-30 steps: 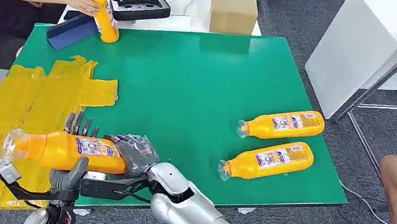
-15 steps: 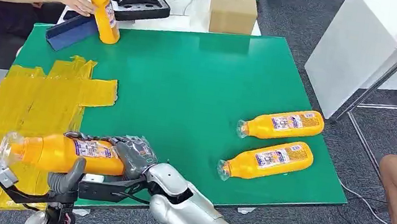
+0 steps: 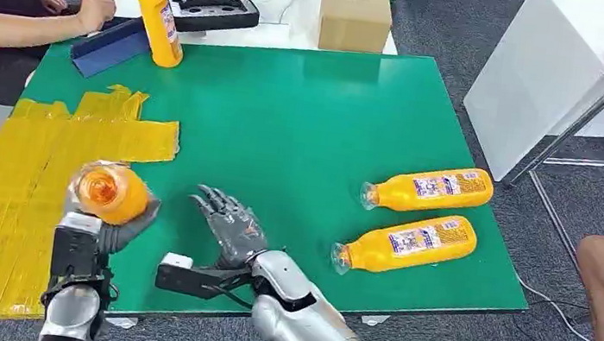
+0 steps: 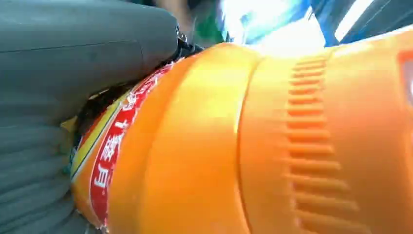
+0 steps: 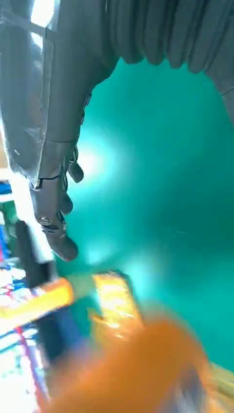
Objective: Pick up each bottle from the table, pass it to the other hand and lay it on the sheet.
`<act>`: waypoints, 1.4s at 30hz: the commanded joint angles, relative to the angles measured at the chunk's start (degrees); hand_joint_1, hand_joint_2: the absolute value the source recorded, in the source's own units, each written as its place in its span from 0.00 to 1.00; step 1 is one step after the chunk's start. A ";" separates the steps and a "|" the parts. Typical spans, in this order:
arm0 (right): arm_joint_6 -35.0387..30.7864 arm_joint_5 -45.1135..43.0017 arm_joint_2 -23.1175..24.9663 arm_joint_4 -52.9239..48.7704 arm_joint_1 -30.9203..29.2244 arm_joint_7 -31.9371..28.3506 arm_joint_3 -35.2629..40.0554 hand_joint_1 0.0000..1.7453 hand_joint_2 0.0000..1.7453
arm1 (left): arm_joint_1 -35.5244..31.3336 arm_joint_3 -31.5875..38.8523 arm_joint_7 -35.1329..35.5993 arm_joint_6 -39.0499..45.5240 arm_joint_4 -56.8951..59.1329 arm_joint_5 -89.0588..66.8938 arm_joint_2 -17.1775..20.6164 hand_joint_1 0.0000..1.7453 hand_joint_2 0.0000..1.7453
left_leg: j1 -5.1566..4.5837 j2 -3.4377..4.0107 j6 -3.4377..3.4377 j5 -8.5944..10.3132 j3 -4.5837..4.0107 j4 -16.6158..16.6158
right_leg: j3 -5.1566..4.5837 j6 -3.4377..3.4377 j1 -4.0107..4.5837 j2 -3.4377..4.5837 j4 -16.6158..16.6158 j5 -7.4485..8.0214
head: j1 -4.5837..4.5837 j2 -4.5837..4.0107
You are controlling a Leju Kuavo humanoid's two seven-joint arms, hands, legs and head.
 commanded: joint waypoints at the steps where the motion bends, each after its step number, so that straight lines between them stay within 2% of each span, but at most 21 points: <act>1: 4.44 3.25 -11.82 -24.99 2.07 -1.56 -8.52 0.00 0.00 | -8.18 7.17 9.23 14.70 11.93 -32.31 5.67 1.00 1.00 | 0.02 -0.21 -0.04 -0.01 0.12 -0.03 | 0.17 -0.05 0.03 -0.22 -0.02 -0.08 | 0.02 0.00; 4: 7.90 0.82 -15.79 -29.54 1.68 -1.97 -9.64 0.00 0.00 | -8.47 8.69 11.17 14.70 15.02 -38.12 7.35 1.00 1.00 | -0.01 -0.15 -0.03 0.00 0.16 -0.06 | 0.18 -0.03 0.00 -0.17 -0.03 -0.07 | 0.00 0.00; 8: 8.19 0.54 -16.12 -29.59 1.80 -2.22 -9.43 0.00 0.00 | -8.63 8.90 12.26 14.70 16.23 -40.53 7.45 1.00 1.00 | 0.02 -0.16 -0.04 -0.12 0.29 0.01 | 0.35 -0.06 0.03 -0.19 0.01 -0.18 | 0.02 0.00; 9: 8.29 0.39 -16.34 -29.64 1.78 -2.35 -9.51 0.00 1.00 | -8.68 8.92 12.34 14.70 16.38 -40.62 7.51 1.00 1.00 | 0.03 -0.09 -0.04 -0.07 0.21 -0.02 | 0.25 -0.05 0.03 -0.12 -0.03 -0.11 | 0.02 0.00; 12: 12.59 -3.46 -23.61 -34.14 2.09 -2.92 -9.43 0.00 1.00 | -10.51 7.26 17.80 9.51 26.32 -46.07 11.14 1.00 1.00 | 0.01 -0.15 -0.06 -0.09 0.35 -0.04 | 0.42 -0.07 0.02 -0.26 -0.02 -0.19 | 0.00 0.00; 13: 16.82 -6.80 -27.76 -35.73 2.17 -3.36 -9.79 0.00 1.00 | -11.98 6.28 22.20 4.03 32.81 -49.78 13.19 1.00 1.00 | 0.01 -0.29 -0.06 -0.12 0.44 -0.04 | 0.55 -0.07 0.02 -0.40 -0.02 -0.25 | 0.02 0.00; 16: 20.70 -10.55 -32.82 -36.18 3.04 -5.80 -13.01 0.00 1.00 | -14.22 5.72 21.83 2.75 43.19 -49.71 15.22 1.00 1.00 | -0.01 -0.50 -0.01 -0.09 0.56 -0.08 | 0.77 -0.06 0.01 -0.56 -0.10 -0.29 | 0.04 0.00; 17: 21.25 -10.05 -33.39 -35.68 2.97 -5.97 -13.28 0.00 1.00 | -14.78 6.42 20.08 -0.03 45.98 -47.55 15.42 1.00 1.00 | -0.04 -0.39 0.00 -0.02 0.44 -0.12 | 0.59 -0.03 -0.03 -0.42 -0.11 -0.20 | -0.02 0.00; 21: 24.33 -10.41 -34.83 -34.40 2.59 -7.04 -12.53 0.00 1.00 | -15.02 6.30 18.31 -1.16 49.94 -46.91 16.54 1.00 1.00 | -0.12 0.01 -0.02 -0.10 0.40 -0.08 | 0.43 0.03 -0.09 0.02 -0.05 -0.07 | 0.02 0.00; 30: 24.46 -10.82 -36.61 -35.13 3.71 -7.39 -12.61 0.00 1.00 | -14.70 4.71 18.47 -0.77 49.28 -48.70 17.00 1.00 1.00 | -0.15 -0.04 -0.03 -0.56 1.40 -0.28 | 1.47 -0.08 -0.10 0.11 -0.04 -0.42 | -0.04 0.00; 31: 24.50 -10.69 -37.50 -35.17 4.08 -7.43 -12.71 0.00 1.00 | -15.41 3.74 21.55 -5.16 51.20 -50.37 17.95 0.00 0.00 | -0.16 -0.03 -0.04 -0.59 1.55 -0.31 | 1.59 -0.07 -0.10 0.11 -0.02 -0.43 | -0.04 0.00; 32: 24.41 -10.28 -38.19 -35.16 4.41 -7.26 -12.92 0.00 1.00 | -15.55 4.06 21.03 -4.93 51.16 -49.78 17.86 0.00 0.00 | -0.12 0.03 -0.08 -0.59 1.62 -0.35 | 1.64 -0.10 -0.06 0.17 -0.06 -0.40 | -0.02 0.00; 37: 26.34 -9.55 -42.94 -34.93 4.38 -7.76 -14.27 0.00 1.00 | -14.17 8.61 8.35 -4.67 46.04 -37.05 16.69 0.00 0.00 | -0.14 -0.14 -0.09 -0.56 1.98 -0.36 | 1.97 -0.06 -0.07 0.00 -0.03 -0.47 | -0.02 0.00; 40: 28.24 -9.88 -45.31 -33.64 4.41 -7.67 -14.75 0.00 1.00 | -12.40 8.60 4.63 -7.10 40.27 -31.28 16.15 0.00 0.00 | -0.15 0.03 -0.10 -0.57 1.91 -0.35 | 1.83 -0.03 -0.07 0.17 -0.05 -0.38 | -0.04 0.00; 42: 28.52 -9.88 -45.81 -32.63 4.58 -7.74 -14.92 0.00 1.00 | -11.84 8.82 2.99 -8.06 38.02 -28.67 15.71 0.00 0.00 | -0.15 -0.09 -0.11 -0.34 1.94 -0.35 | 1.85 -0.10 -0.11 0.01 -0.04 -0.29 | -0.07 0.00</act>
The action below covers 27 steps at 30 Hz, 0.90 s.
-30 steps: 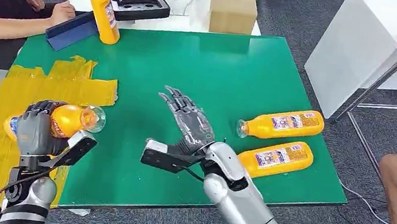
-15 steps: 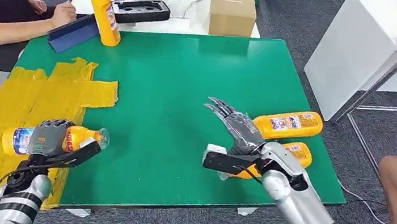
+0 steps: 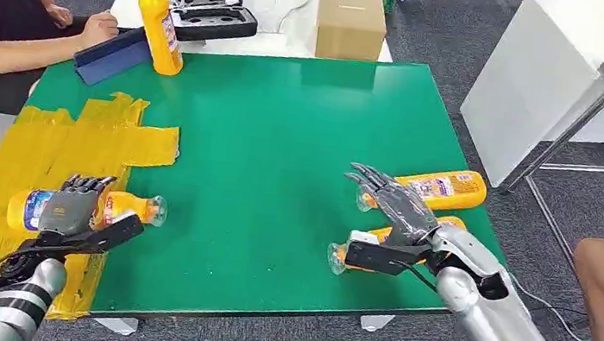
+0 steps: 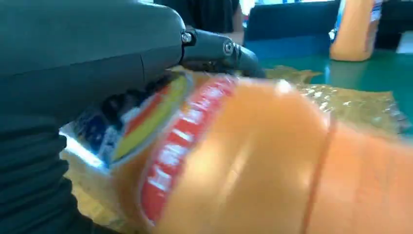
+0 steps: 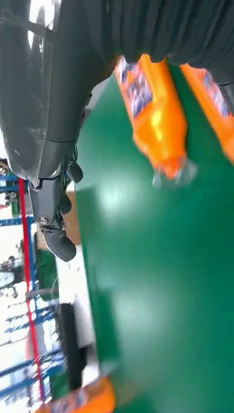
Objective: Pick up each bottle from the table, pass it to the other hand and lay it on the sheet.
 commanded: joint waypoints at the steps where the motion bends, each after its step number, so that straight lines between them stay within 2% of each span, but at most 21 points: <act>1: 2.53 -0.16 -5.86 3.08 -0.75 -0.23 -0.14 0.00 1.00 | 4.95 2.00 -6.52 -4.94 -5.69 9.79 -1.62 0.00 0.00 | -0.03 -0.01 0.05 -0.15 0.00 0.02 | 0.02 -0.03 -0.04 -0.04 -0.05 -0.11 | 0.00 0.00; 6: 3.09 0.12 -5.74 3.38 -0.99 0.33 0.38 0.00 1.00 | 5.14 2.52 -7.55 -5.75 -6.40 11.88 -2.00 0.00 0.00 | -0.08 -0.07 0.08 -0.17 -0.12 0.03 | -0.01 0.16 -0.11 -0.02 -0.06 -0.27 | 0.00 0.00; 12: 3.00 0.29 -7.88 7.52 0.11 1.44 -0.05 0.00 1.00 | 9.53 3.53 -14.07 -16.91 -21.00 31.76 -4.66 0.00 0.00 | -0.06 -0.18 0.13 -0.21 -0.32 0.09 | -0.16 0.18 -0.09 -0.11 -0.06 -0.29 | 0.02 0.00; 15: 3.42 0.52 -9.48 7.89 1.58 2.02 -1.22 0.00 1.00 | 11.96 3.66 -14.37 -21.38 -27.76 38.89 -5.71 0.00 0.00 | -0.05 -0.22 0.15 -0.22 -0.49 0.11 | -0.31 0.19 -0.08 -0.16 -0.06 -0.32 | 0.02 0.00; 18: 3.17 0.47 -9.85 7.88 2.13 1.88 -1.45 0.00 1.00 | 12.14 3.52 -14.33 -21.44 -28.23 38.96 -5.78 0.00 0.00 | 0.02 -0.21 0.13 -0.47 -0.39 0.25 | -0.16 0.11 0.01 -0.19 -0.03 -0.53 | 0.04 0.00; 19: 3.41 0.55 -9.88 7.57 2.48 2.13 -1.79 0.00 1.00 | 12.34 3.43 -14.28 -21.84 -28.81 39.84 -5.84 0.00 0.00 | -0.05 -0.18 0.16 -0.21 -0.74 0.12 | -0.56 0.21 -0.08 -0.12 -0.05 -0.30 | 0.04 0.00; 21: 4.11 0.78 -10.66 7.11 3.44 2.81 -2.18 0.00 1.00 | 12.61 2.99 -14.59 -22.83 -29.91 41.54 -5.95 0.00 0.00 | -0.05 -0.17 0.13 -0.25 -0.72 0.12 | -0.56 0.19 -0.08 -0.12 -0.04 -0.34 | 0.00 0.00; 27: 5.79 -0.85 -16.74 1.82 9.31 3.24 -5.47 0.00 1.00 | 13.60 1.06 -13.56 -22.52 -31.72 42.15 -5.73 0.00 0.00 | -0.06 -0.41 0.14 -0.34 -0.72 0.20 | -0.49 0.17 -0.07 -0.38 0.02 -0.50 | 0.02 0.00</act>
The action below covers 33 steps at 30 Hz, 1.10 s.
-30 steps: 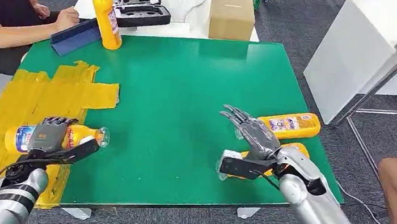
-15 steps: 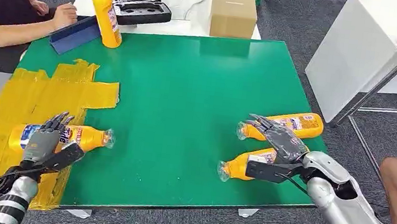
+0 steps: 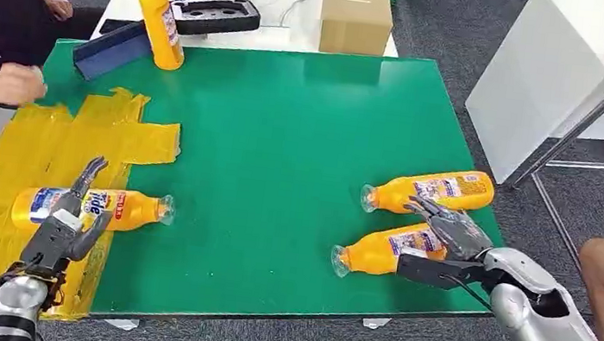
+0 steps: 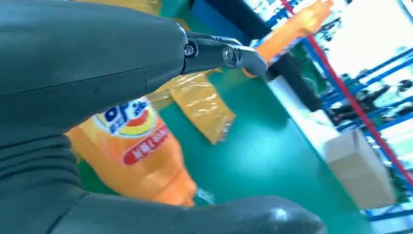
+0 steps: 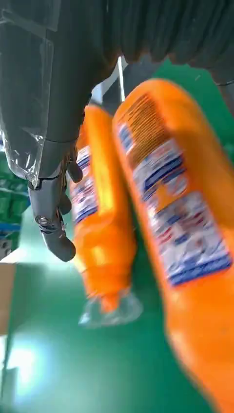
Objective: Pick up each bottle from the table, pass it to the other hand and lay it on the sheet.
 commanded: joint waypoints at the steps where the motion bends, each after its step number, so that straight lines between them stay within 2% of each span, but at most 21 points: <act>1: 1.67 -1.37 -6.38 -2.95 6.01 0.46 -3.32 0.00 1.00 | 1.30 -1.10 1.08 -0.14 -3.70 0.97 -1.43 0.00 0.00 | 0.04 -0.20 -0.04 -0.14 0.16 0.05 | 0.25 -0.07 0.05 -0.22 0.02 -0.19 | 0.02 0.00; 7: 2.72 -1.47 -6.35 -3.43 8.09 0.99 -3.82 0.00 1.00 | 0.85 -0.55 0.97 -0.66 -2.41 2.29 -1.01 0.00 0.00 | 0.05 -0.14 -0.01 -0.22 0.18 0.03 | 0.25 -0.09 0.05 -0.09 -0.02 -0.16 | 0.02 0.00; 13: 3.27 0.74 -5.85 -0.68 7.76 1.58 -1.80 0.00 1.00 | 0.37 -1.38 1.00 -1.13 -2.11 3.00 -0.97 0.00 0.00 | 0.08 -0.18 -0.01 -0.17 0.21 -0.01 | 0.28 -0.09 0.09 -0.14 -0.08 -0.13 | 0.02 0.00; 22: -2.37 9.63 5.34 14.37 -0.72 2.75 3.01 0.00 1.00 | 0.74 -2.14 1.59 -2.03 -3.18 3.80 -1.68 0.00 0.00 | 0.15 0.17 -0.04 -0.21 0.48 -0.10 | 0.49 -0.14 0.16 0.19 -0.24 -0.03 | 0.04 0.00; 23: -2.76 10.50 6.15 15.71 -1.60 3.04 3.54 0.00 1.00 | 0.59 -2.27 1.69 -2.19 -3.07 3.88 -1.75 0.00 0.00 | 0.13 0.10 -0.01 -0.13 0.26 -0.07 | 0.29 -0.09 0.13 0.13 -0.17 0.01 | 0.00 0.00; 27: -5.06 14.72 11.41 24.67 -5.30 3.30 6.28 0.00 1.00 | -0.34 -3.14 1.97 -2.42 -2.30 4.03 -2.05 0.00 0.00 | 0.15 0.19 -0.02 -0.09 0.30 -0.06 | 0.30 -0.09 0.15 0.13 -0.18 0.04 | 0.04 0.00; 33: -5.51 14.76 11.27 25.05 -5.26 3.08 6.33 0.00 1.00 | -0.33 -3.18 1.99 -2.43 -2.25 4.03 -1.99 0.00 0.00 | 0.14 0.07 -0.03 -0.08 0.50 -0.06 | 0.41 -0.11 0.13 0.00 -0.12 -0.03 | 0.04 0.00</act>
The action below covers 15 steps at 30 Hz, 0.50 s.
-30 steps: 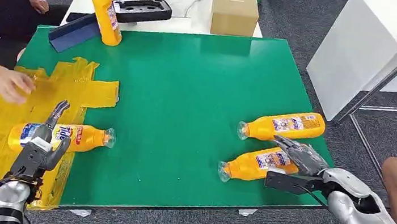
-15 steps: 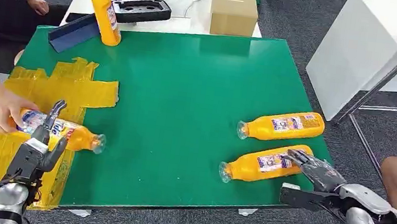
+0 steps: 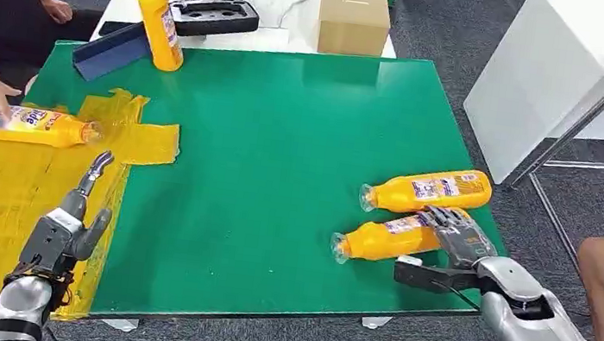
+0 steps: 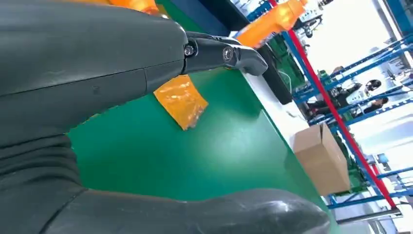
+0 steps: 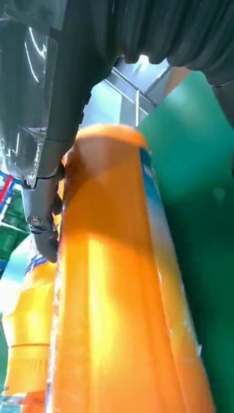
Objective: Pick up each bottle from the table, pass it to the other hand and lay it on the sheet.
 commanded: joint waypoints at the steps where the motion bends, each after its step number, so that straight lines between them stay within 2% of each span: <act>1: -0.15 0.29 5.92 11.22 -2.12 -0.20 4.51 0.00 1.00 | -1.62 -0.67 0.40 -0.22 2.21 0.16 -0.48 0.00 0.00 | 0.13 -0.09 -0.08 -0.08 0.29 -0.07 | 0.37 -0.12 0.13 -0.11 -0.14 -0.07 | 0.00 0.00; 5: 4.58 1.59 6.49 17.57 -5.12 -1.55 9.75 0.00 1.00 | -3.00 -1.69 0.86 -0.57 3.80 0.59 -0.54 0.00 0.00 | 0.14 -0.02 -0.08 -0.09 0.29 -0.07 | 0.42 -0.11 0.14 -0.02 -0.15 -0.04 | 0.02 0.00; 6: 8.04 0.84 4.88 18.19 -6.14 -2.75 12.35 0.62 1.00 | -3.72 -1.90 0.95 -0.44 4.61 1.02 -0.52 0.00 0.00 | 0.14 -0.02 -0.09 -0.13 0.33 -0.03 | 0.46 -0.12 0.15 -0.03 -0.13 -0.07 | 0.00 0.00; 7: 10.71 0.01 2.95 17.75 -6.78 -3.29 14.57 0.97 1.00 | -4.41 -2.20 0.96 -0.50 5.50 1.45 -0.42 0.00 0.00 | 0.13 0.00 -0.08 -0.09 0.28 -0.03 | 0.37 -0.09 0.13 -0.02 -0.12 -0.02 | 0.02 0.00; 8: 12.26 -0.72 1.51 17.07 -7.18 -3.70 16.03 1.00 1.00 | -4.81 -2.51 0.93 -0.50 6.00 1.59 -0.31 0.00 0.00 | 0.14 -0.02 -0.09 -0.10 0.32 -0.03 | 0.41 -0.12 0.14 -0.08 -0.12 -0.03 | 0.02 0.00; 9: 15.35 -3.48 -2.32 14.35 -7.59 -4.06 19.38 1.00 1.00 | -5.67 -2.99 0.89 -0.34 7.22 2.15 -0.18 0.00 0.00 | 0.17 0.08 -0.10 -0.12 0.42 -0.04 | 0.49 -0.17 0.17 -0.02 -0.16 -0.02 | 0.04 0.00; 10: 15.54 -4.36 -3.68 13.16 -7.46 -4.03 19.96 1.00 1.00 | -5.91 -3.18 0.87 -0.27 7.60 2.31 -0.13 0.00 0.00 | 0.09 0.16 -0.10 -0.11 0.42 -0.02 | 0.39 -0.12 0.08 0.10 -0.10 -0.02 | 0.02 0.00; 12: 15.57 -4.75 -4.23 12.60 -7.33 -4.03 20.14 1.00 1.00 | -6.00 -3.25 0.85 -0.23 7.76 2.39 -0.11 0.00 0.00 | 0.08 0.02 0.04 -0.33 0.55 0.00 | 0.45 -0.18 0.08 -0.10 -0.12 -0.15 | -0.04 0.00; 13: 15.77 -5.19 -4.39 11.94 -7.20 -3.73 20.35 1.00 1.00 | -5.90 -3.29 0.83 -0.19 7.70 2.44 -0.06 0.00 0.00 | 0.07 0.01 0.03 -0.33 0.59 0.01 | 0.05 -0.16 0.08 -0.10 -0.10 -0.20 | 0.02 0.00; 15: 15.91 -5.34 -4.13 11.86 -7.22 -3.48 20.43 1.00 1.00 | -5.82 -3.28 0.82 -0.17 7.65 2.46 -0.03 0.00 0.00 | 0.09 -0.32 0.05 -0.32 0.71 -0.07 | 0.27 -0.02 0.10 -0.33 -0.23 -0.30 | 0.00 0.00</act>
